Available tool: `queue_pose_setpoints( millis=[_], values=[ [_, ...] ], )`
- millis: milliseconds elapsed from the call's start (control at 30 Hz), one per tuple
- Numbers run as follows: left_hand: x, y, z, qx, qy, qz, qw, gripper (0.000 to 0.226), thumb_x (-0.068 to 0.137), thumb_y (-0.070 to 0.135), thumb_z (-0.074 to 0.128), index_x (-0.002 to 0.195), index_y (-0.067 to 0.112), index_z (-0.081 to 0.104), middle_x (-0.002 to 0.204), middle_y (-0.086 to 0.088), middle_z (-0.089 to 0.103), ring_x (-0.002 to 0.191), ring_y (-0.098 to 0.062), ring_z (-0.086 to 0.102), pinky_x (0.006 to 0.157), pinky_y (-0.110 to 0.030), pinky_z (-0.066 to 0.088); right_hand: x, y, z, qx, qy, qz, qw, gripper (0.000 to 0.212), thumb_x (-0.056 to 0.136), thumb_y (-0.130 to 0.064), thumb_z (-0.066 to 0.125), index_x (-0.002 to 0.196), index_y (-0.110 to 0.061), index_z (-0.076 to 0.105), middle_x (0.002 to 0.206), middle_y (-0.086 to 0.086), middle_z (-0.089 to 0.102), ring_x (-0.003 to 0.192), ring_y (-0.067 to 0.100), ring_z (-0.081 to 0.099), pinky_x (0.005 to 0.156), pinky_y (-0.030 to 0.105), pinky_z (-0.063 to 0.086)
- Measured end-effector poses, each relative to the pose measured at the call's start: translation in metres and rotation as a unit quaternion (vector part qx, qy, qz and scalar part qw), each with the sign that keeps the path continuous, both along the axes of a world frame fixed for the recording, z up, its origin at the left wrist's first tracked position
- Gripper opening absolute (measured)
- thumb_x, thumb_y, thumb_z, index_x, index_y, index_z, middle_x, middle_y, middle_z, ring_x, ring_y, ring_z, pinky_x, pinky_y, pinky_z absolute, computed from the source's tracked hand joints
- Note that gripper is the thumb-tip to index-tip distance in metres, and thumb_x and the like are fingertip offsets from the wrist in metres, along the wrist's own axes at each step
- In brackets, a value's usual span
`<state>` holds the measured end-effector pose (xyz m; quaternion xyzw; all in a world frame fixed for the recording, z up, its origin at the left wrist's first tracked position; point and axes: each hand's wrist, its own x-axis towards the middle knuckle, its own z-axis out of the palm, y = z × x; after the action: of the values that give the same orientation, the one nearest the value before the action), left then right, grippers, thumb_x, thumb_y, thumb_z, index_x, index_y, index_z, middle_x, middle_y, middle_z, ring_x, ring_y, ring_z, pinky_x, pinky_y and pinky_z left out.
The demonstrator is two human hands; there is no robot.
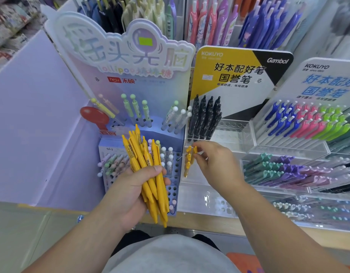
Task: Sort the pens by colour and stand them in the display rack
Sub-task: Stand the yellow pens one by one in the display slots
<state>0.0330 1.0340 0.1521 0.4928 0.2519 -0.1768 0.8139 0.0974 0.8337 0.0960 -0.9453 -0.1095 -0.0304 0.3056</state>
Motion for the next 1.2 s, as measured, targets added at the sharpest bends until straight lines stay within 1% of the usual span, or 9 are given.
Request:
queue_pose_setpoints(
  millis=[200, 300, 400, 467, 533, 633, 800, 1100, 1200],
  values=[
    [0.0, -0.001, 0.0, -0.002, -0.007, -0.004, 1.0, 0.038, 0.068, 0.012, 0.068, 0.105, 0.005, 0.065, 0.08, -0.01, 0.072, 0.066, -0.021, 0.071, 0.049, -0.032, 0.055, -0.007, -0.002, 0.001, 0.033, 0.012, -0.042, 0.999, 0.03, 0.089, -0.02, 0.067, 0.118, -0.025, 0.062, 0.091, -0.009, 0.067, 0.069, 0.008, 0.058, 0.066, 0.03, 0.052],
    [-0.001, -0.004, 0.001, 0.003, -0.009, -0.02, 1.0, 0.041, 0.067, 0.012, 0.07, 0.108, 0.006, 0.065, 0.084, -0.011, 0.073, 0.066, -0.021, 0.071, 0.049, -0.032, 0.054, -0.017, 0.002, 0.019, 0.164, 0.026, -0.095, 0.981, 0.013, 0.089, -0.024, 0.069, 0.102, -0.024, 0.066, 0.072, -0.01, 0.063, 0.063, 0.008, 0.058, 0.061, 0.028, 0.051],
    [-0.003, -0.007, -0.001, 0.008, -0.012, -0.048, 0.999, 0.044, 0.066, 0.006, 0.08, 0.108, 0.005, 0.066, 0.089, -0.014, 0.072, 0.067, -0.023, 0.069, 0.053, -0.037, 0.056, -0.023, 0.014, 0.045, 0.353, 0.186, -0.078, 0.914, 0.004, 0.09, -0.022, 0.069, 0.093, -0.02, 0.071, 0.074, 0.003, 0.07, 0.06, 0.014, 0.063, 0.056, 0.028, 0.049],
    [-0.003, -0.01, -0.003, 0.004, -0.014, -0.065, 0.998, 0.036, 0.066, 0.01, 0.075, 0.101, 0.005, 0.069, 0.088, -0.015, 0.071, 0.066, -0.024, 0.068, 0.054, -0.036, 0.056, -0.025, 0.021, 0.053, 0.416, 0.292, -0.043, 0.86, 0.009, 0.09, -0.021, 0.069, 0.096, -0.014, 0.072, 0.078, 0.008, 0.071, 0.061, 0.015, 0.061, 0.055, 0.028, 0.045],
    [-0.004, -0.013, -0.002, 0.006, -0.027, -0.088, 0.996, 0.025, 0.066, 0.01, 0.074, 0.091, 0.009, 0.073, 0.086, -0.015, 0.071, 0.066, -0.025, 0.068, 0.054, -0.035, 0.055, -0.027, 0.023, 0.054, 0.439, 0.329, -0.023, 0.835, 0.01, 0.089, -0.02, 0.07, 0.09, -0.011, 0.074, 0.077, 0.008, 0.069, 0.061, 0.016, 0.059, 0.054, 0.028, 0.043],
    [-0.004, -0.014, -0.002, 0.024, -0.036, -0.106, 0.993, 0.02, 0.066, 0.01, 0.076, 0.085, 0.012, 0.075, 0.087, -0.016, 0.07, 0.068, -0.025, 0.067, 0.059, -0.039, 0.056, -0.028, 0.02, 0.053, 0.458, 0.336, -0.038, 0.822, 0.004, 0.086, -0.016, 0.072, 0.085, -0.013, 0.074, 0.073, 0.003, 0.067, 0.061, 0.016, 0.058, 0.056, 0.028, 0.043],
    [-0.005, -0.018, 0.0, 0.049, -0.032, -0.118, 0.991, 0.029, 0.067, 0.01, 0.079, 0.095, 0.007, 0.073, 0.084, -0.015, 0.068, 0.072, -0.03, 0.067, 0.087, -0.068, 0.049, -0.031, 0.015, 0.055, 0.438, 0.338, -0.042, 0.832, 0.008, 0.085, -0.014, 0.074, 0.09, -0.009, 0.072, 0.072, 0.004, 0.068, 0.066, 0.016, 0.062, 0.056, 0.028, 0.045],
    [-0.008, -0.026, 0.001, 0.049, 0.005, -0.074, 0.996, 0.036, 0.066, 0.011, 0.075, 0.1, -0.001, 0.07, 0.082, -0.023, 0.066, 0.081, -0.045, 0.062, 0.09, -0.074, 0.044, -0.032, 0.004, 0.06, 0.512, 0.327, -0.079, 0.79, 0.003, 0.088, -0.004, 0.065, 0.091, -0.003, 0.065, 0.08, 0.017, 0.069, 0.064, 0.022, 0.063, 0.052, 0.024, 0.048],
    [-0.006, -0.024, 0.003, 0.057, 0.015, -0.045, 0.997, 0.038, 0.06, 0.007, 0.08, 0.095, 0.002, 0.069, 0.085, -0.019, 0.07, 0.073, -0.032, 0.068, 0.08, -0.062, 0.053, -0.026, -0.013, 0.065, 0.545, 0.254, -0.121, 0.79, 0.007, 0.087, -0.001, 0.065, 0.089, -0.007, 0.065, 0.077, 0.014, 0.069, 0.06, 0.017, 0.063, 0.054, 0.024, 0.05]
  ],
)
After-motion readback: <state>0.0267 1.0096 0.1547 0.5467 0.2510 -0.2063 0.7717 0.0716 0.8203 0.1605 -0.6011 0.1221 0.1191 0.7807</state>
